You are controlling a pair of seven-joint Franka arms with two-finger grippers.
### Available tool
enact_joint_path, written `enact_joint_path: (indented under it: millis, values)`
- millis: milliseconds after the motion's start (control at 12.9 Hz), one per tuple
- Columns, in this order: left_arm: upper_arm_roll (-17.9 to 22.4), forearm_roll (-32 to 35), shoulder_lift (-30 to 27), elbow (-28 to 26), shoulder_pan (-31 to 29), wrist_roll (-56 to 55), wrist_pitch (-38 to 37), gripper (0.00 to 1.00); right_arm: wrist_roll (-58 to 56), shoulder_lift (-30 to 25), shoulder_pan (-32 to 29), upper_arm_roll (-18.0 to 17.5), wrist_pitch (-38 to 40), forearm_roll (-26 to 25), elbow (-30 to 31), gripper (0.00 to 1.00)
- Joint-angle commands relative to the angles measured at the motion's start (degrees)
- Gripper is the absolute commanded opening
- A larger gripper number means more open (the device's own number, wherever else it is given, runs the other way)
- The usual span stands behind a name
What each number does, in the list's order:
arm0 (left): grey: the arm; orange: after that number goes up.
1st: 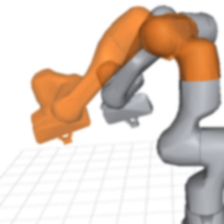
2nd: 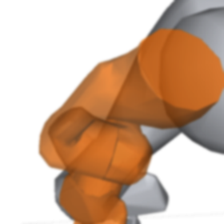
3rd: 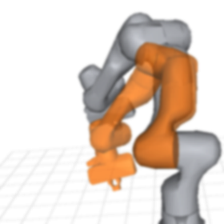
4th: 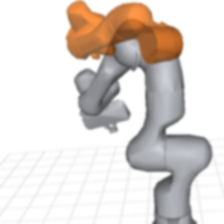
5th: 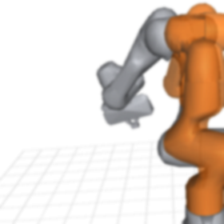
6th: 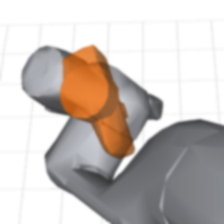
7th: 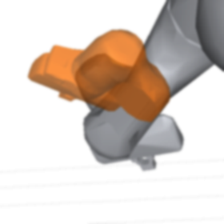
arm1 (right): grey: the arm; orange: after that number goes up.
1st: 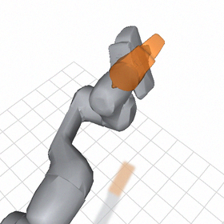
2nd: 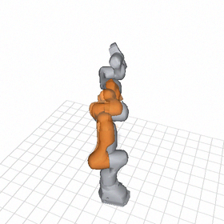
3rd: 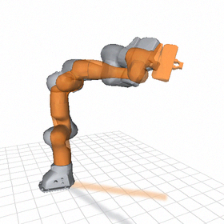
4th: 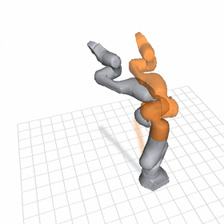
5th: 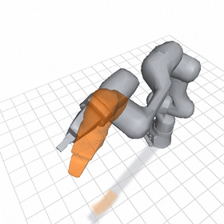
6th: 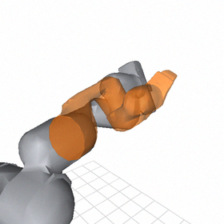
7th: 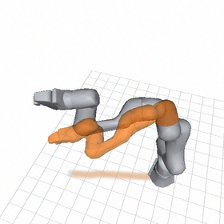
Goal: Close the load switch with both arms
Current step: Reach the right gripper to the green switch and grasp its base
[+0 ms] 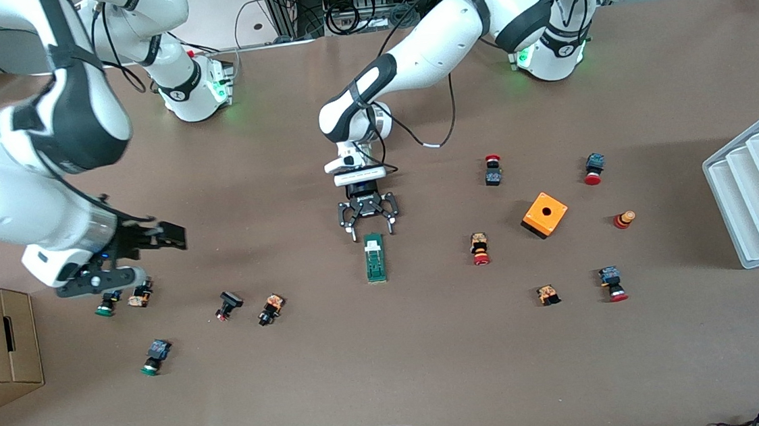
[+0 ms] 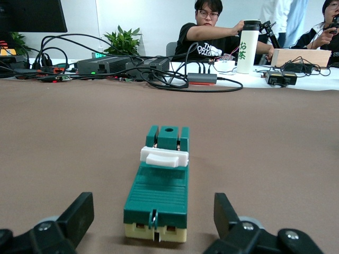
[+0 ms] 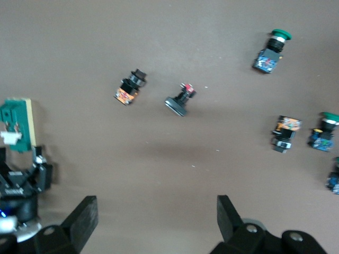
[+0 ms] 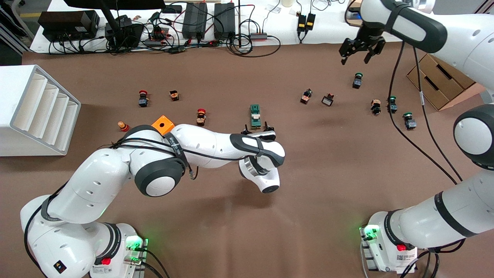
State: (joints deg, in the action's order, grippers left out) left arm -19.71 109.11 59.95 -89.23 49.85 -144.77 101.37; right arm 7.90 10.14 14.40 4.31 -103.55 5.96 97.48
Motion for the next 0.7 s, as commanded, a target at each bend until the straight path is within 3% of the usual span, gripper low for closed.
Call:
enact_joint_path:
  millis: [0,155,387,618]
  values:
    - [-0.1,1.0,1.3,1.9,0.3,0.3,-0.7,1.00,10.7,3.7,4.4,0.4,-3.1,3.1,-1.9,1.00]
    - [-0.2,2.2,1.9,2.7,0.3,0.4,-0.7,1.00,19.2,6.2,7.8,0.4,-8.0,6.3,-1.9,1.00]
    - [-0.2,2.7,2.2,3.0,0.3,0.3,-0.7,0.97,33.5,9.5,13.6,0.4,-14.3,6.8,-1.9,1.00]
    - [-0.2,2.8,2.2,2.9,0.2,0.1,-0.7,0.80,47.0,13.3,18.4,0.4,-21.3,7.0,-2.0,1.00]
